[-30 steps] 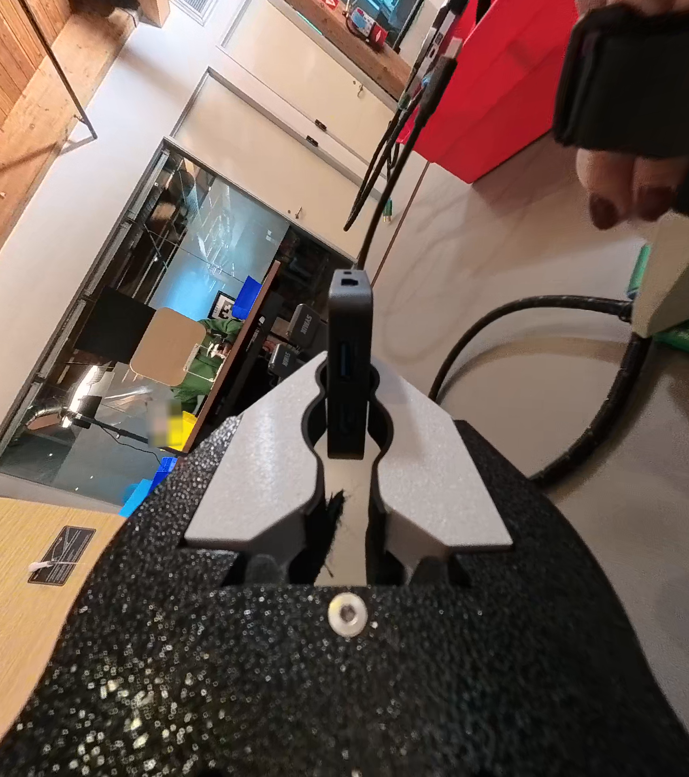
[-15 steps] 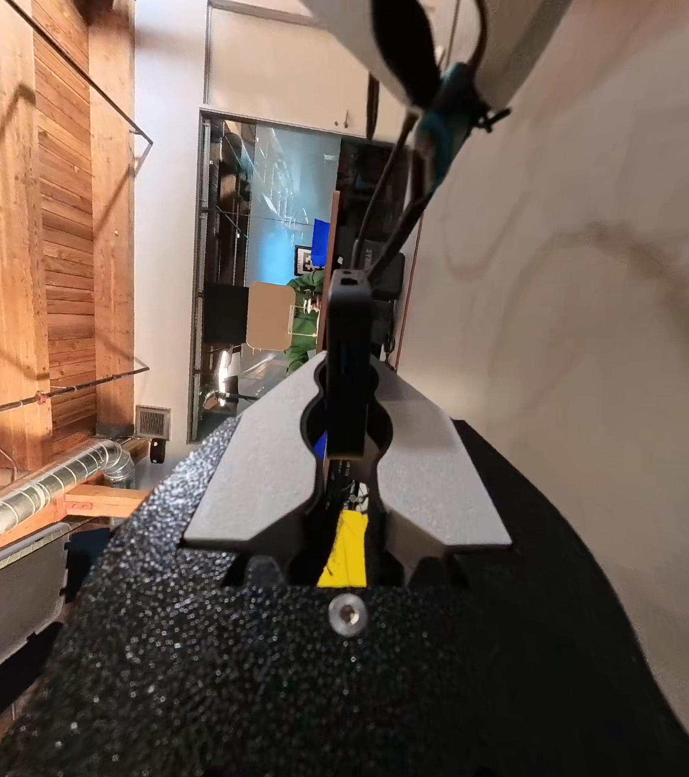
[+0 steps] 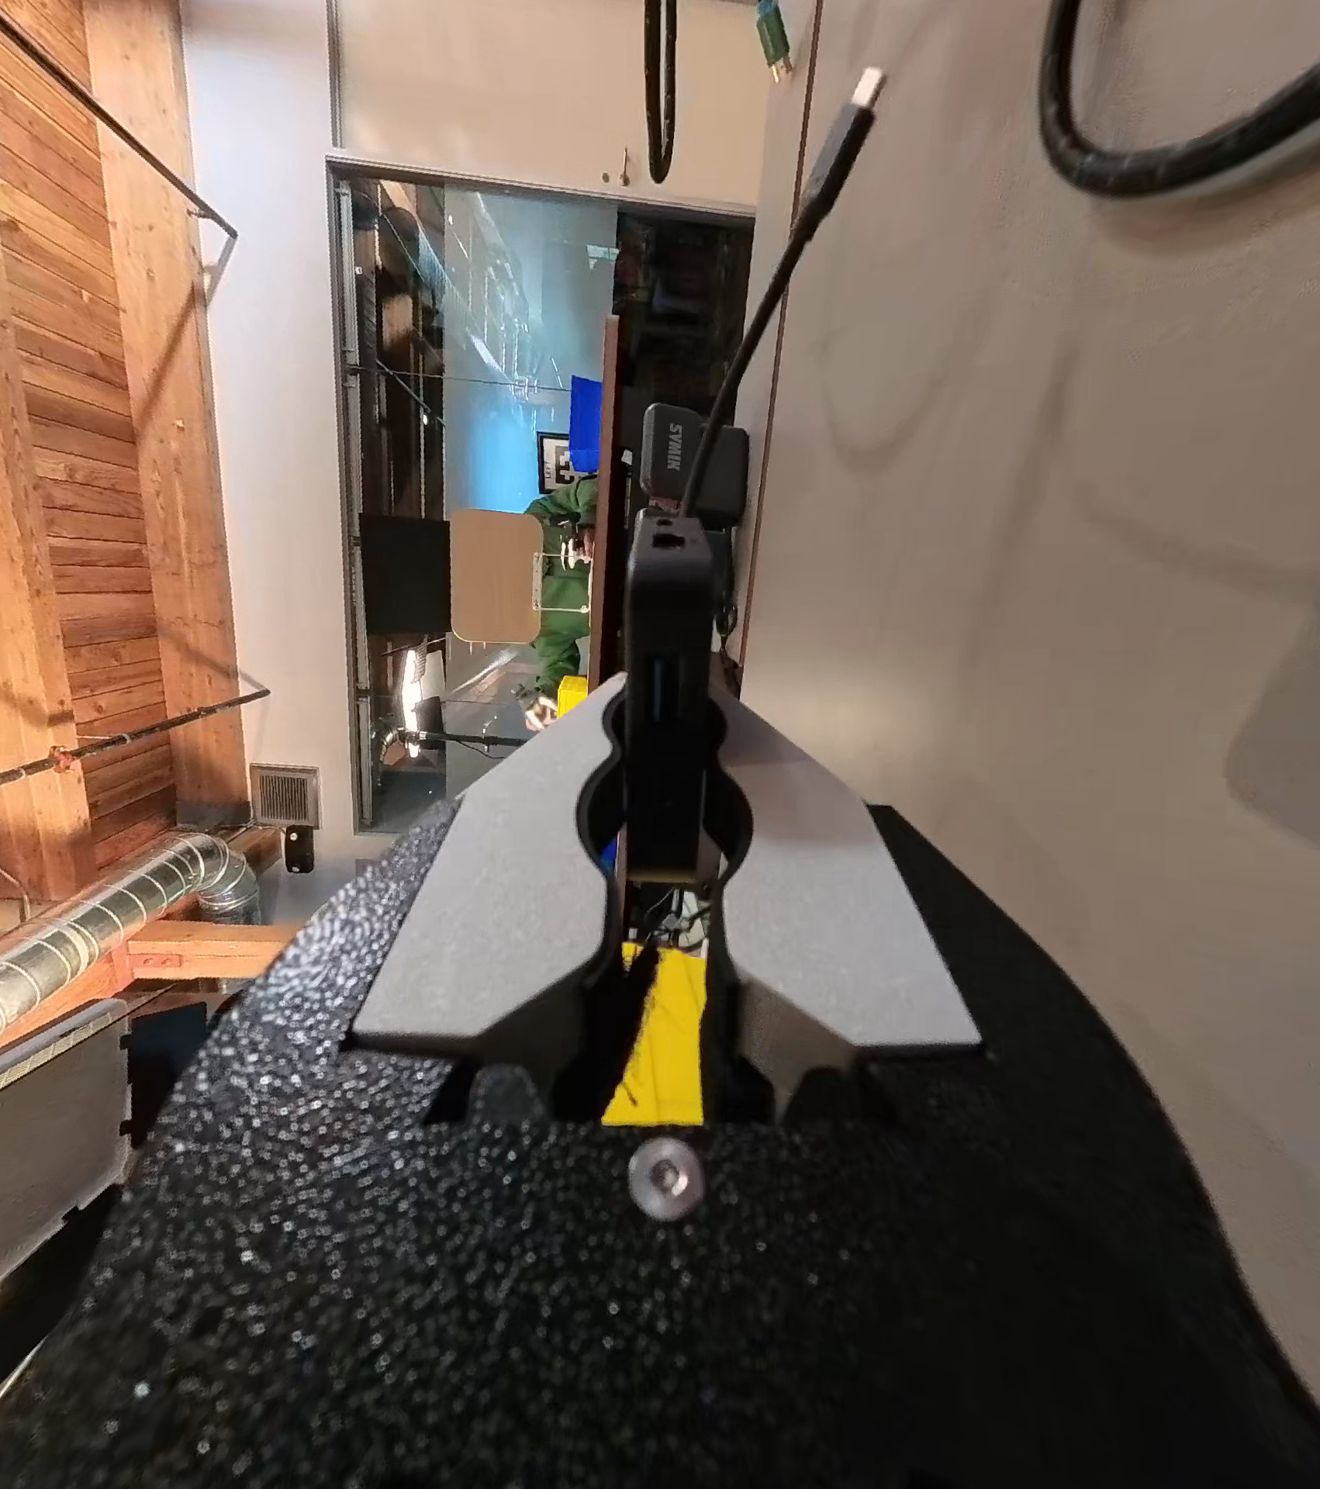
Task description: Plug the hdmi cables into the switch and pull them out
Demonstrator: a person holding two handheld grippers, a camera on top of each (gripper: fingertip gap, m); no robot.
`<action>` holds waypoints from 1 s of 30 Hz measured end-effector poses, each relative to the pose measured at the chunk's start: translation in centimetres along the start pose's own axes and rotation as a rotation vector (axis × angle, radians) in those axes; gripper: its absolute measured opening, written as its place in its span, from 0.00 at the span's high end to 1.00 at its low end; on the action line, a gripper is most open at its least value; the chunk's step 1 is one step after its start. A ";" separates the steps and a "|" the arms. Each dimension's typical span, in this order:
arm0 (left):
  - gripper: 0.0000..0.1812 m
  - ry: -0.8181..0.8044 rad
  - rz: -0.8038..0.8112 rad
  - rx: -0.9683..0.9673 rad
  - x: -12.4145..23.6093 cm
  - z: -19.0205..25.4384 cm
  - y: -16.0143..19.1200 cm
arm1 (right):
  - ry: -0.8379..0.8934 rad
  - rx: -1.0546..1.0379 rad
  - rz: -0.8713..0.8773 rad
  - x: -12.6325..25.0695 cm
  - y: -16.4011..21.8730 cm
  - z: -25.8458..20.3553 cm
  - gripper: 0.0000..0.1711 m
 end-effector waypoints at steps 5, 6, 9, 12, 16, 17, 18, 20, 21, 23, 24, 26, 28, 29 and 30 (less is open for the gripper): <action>0.94 0.037 0.023 -0.005 -0.2 0.6 0.0 | -0.288 -0.114 0.242 2.7 1.4 2.7 0.74; 0.94 0.040 0.023 -0.002 -0.2 0.6 0.1 | -0.333 -0.146 0.250 2.8 1.8 3.2 0.74; 0.94 0.048 0.035 -0.005 -0.2 0.7 0.0 | -0.476 -0.224 0.241 2.1 2.7 3.5 0.75; 0.94 0.050 0.046 -0.009 -0.1 0.8 -0.1 | -0.542 -0.259 0.234 0.6 3.0 2.8 0.76; 0.94 0.054 0.063 -0.013 0.0 0.9 -0.3 | -0.540 -0.322 0.278 -0.4 2.5 2.6 0.87; 0.94 0.056 0.068 -0.015 0.0 1.0 -0.3 | -0.521 -0.356 0.285 -0.6 2.3 2.9 0.88; 0.94 0.058 0.073 -0.016 0.0 1.0 -0.4 | -0.520 -0.387 0.287 -0.7 2.2 2.9 0.88; 0.94 0.061 0.082 -0.015 0.0 1.1 -0.4 | -0.543 -0.437 0.309 -0.7 2.0 2.7 0.94; 0.94 0.061 0.085 -0.016 0.0 1.2 -0.4 | -0.545 -0.449 0.320 -0.6 2.0 2.5 0.96; 0.94 0.057 0.094 -0.015 0.0 1.2 -0.5 | -0.457 -0.429 0.345 -0.4 2.0 2.5 0.97; 0.94 0.052 0.099 -0.011 0.1 1.2 -0.5 | -0.389 -0.413 0.355 0.0 2.0 2.6 0.97; 0.94 0.043 0.108 0.009 0.1 1.1 -0.6 | -0.300 -0.417 0.406 1.4 1.5 2.8 0.97; 0.93 0.041 0.118 0.050 0.2 0.9 -0.7 | -0.256 -0.454 0.453 3.1 0.9 3.0 0.97; 0.93 0.041 0.122 0.066 0.2 0.9 -0.7 | -0.224 -0.463 0.469 3.8 0.7 3.1 0.97; 0.93 0.041 0.130 0.078 0.2 0.9 -0.8 | -0.194 -0.467 0.479 4.4 0.5 3.2 0.97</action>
Point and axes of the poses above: each gripper's, where its closed fingertips meet, x back along the fingers, y out of its underside, z = x × y across the jaws, the point moved 6 cm from there along x, back along the fingers, and after that the axes turned 4 degrees about z, right-handed, at the moved point
